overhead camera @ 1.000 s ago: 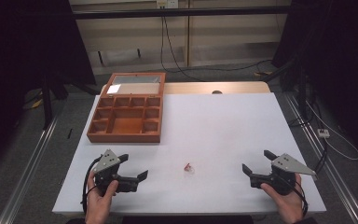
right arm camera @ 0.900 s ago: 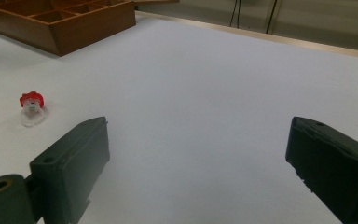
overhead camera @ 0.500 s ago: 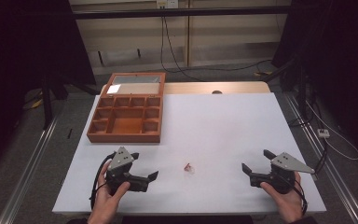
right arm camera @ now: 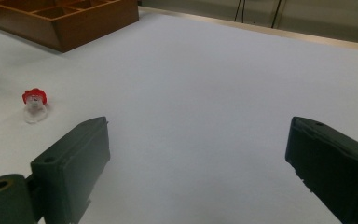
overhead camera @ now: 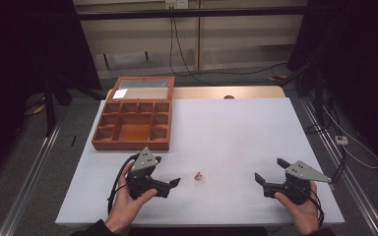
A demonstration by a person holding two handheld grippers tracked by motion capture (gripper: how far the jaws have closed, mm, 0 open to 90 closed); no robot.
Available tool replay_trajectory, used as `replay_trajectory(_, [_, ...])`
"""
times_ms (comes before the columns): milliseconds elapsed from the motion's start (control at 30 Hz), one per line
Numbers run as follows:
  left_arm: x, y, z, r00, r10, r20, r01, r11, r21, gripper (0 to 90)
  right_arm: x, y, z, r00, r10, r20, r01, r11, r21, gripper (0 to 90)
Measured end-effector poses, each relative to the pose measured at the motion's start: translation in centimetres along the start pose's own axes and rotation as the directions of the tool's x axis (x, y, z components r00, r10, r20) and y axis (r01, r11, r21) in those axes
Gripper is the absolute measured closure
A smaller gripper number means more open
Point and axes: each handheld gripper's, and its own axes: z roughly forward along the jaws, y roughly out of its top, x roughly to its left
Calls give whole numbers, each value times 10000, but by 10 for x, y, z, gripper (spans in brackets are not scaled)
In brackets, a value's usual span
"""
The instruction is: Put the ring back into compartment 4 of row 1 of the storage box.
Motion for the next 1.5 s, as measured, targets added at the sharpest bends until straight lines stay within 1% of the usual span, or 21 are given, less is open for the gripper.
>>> replay_trajectory(100, [-2,7,6,9997,237,5,-237,9997,72,52,1,0,1,10000,-72,-25,72,10000,13,60])
replay_trajectory(267, [-5,12,16,9992,254,303,-259,9996,147,53,0,1,2,10000,-23,-33,23,10000,17,59])
replay_trajectory(333, [-6,14,19,9985,489,228,-494,9986,189,54,1,1,2,9999,-115,-107,116,9999,57,56])
replay_trajectory(500, [-7,16,27,9977,577,355,-584,9981,204,80,2,1,2,9998,-144,-106,144,9999,71,56])
replay_trajectory(633, [-8,18,41,9977,533,429,-550,9977,393,70,1,0,2,9999,-73,-96,74,9999,112,56])
replay_trajectory(667, [-8,18,43,9973,572,453,-597,9966,564,69,1,0,2,9999,-91,-96,92,9999,109,56])
replay_trajectory(767, [-9,19,50,9975,502,501,-531,9969,585,61,1,0,2,9999,-92,-108,93,9999,112,56])
replay_trajectory(833, [-10,21,55,9968,566,556,-605,9957,702,60,1,0,2,9999,-68,-108,69,9999,107,56])
replay_trajectory(900, [-13,24,66,9935,835,771,-901,9922,865,51,1,0,2,9999,-67,-93,68,9999,114,56])
replay_trajectory(933, [-13,24,66,9935,835,771,-901,9922,865,51,1,0,2,9999,-75,-104,76,9999,115,56])
replay_trajectory(967, [-15,27,73,9937,813,774,-890,9907,1026,54,1,0,2,9999,-79,-93,80,9999,125,56])
replay_trajectory(1033, [-16,28,76,9932,823,824,-904,9910,989,53,1,0,2,9999,-85,-95,86,9999,132,56])
replay_trajectory(1067, [-17,29,78,9924,899,845,-990,9890,1103,58,1,0,2,9999,-70,-83,71,9999,120,56])
replay_trajectory(1100, [-17,28,85,9934,913,695,-990,9883,1160,62,1,0,2,10000,-72,-64,72,9999,114,56])
replay_trajectory(1133, [-17,28,87,9932,848,802,-941,9884,1195,64,1,0,2,10000,-41,-61,42,9999,126,56])
replay_trajectory(1167, [-17,27,88,9931,780,871,-878,9895,1144,79,0,0,2,10000,-29,-66,30,9999,129,56])
replay_trajectory(1300, [-16,26,90,9927,910,790,-1012,9854,1366,136,0,0,2,10000,-27,-43,27,9999,122,56])
replay_trajectory(1367, [-14,24,90,9934,760,854,-881,9851,1475,167,1,0,2,10000,-43,-60,44,9999,146,56])
replay_trajectory(1400, [-15,21,92,9933,755,875,-897,9811,1717,171,1,0,2,10000,-57,-68,58,9999,142,56])
replay_trajectory(1433, [-15,20,92,9928,782,905,-935,9795,1786,189,1,0,2,10000,-70,-71,71,9999,135,56])
replay_trajectory(1500, [-15,18,93,9921,750,1003,-924,9790,1819,250,1,0,2,10000,-62,-62,63,9999,150,56])
